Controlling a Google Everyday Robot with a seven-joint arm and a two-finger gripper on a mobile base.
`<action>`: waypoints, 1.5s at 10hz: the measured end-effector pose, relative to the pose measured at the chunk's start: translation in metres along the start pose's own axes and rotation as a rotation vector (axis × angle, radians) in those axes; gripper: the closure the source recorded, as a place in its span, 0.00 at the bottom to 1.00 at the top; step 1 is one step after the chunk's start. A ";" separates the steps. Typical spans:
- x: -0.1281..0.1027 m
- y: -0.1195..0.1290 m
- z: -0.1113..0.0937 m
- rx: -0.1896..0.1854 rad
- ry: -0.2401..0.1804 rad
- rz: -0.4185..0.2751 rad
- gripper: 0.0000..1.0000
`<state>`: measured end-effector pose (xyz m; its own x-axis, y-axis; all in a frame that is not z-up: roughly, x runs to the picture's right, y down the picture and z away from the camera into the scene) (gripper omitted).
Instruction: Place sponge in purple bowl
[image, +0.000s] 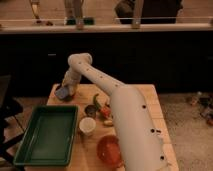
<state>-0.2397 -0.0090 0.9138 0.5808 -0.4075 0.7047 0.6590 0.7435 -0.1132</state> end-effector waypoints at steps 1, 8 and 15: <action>0.002 -0.003 -0.003 0.008 0.034 0.011 1.00; 0.026 -0.010 -0.018 0.057 0.198 0.092 1.00; 0.050 -0.005 -0.016 0.081 0.141 0.153 1.00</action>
<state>-0.2061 -0.0424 0.9385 0.7359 -0.3526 0.5780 0.5208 0.8404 -0.1504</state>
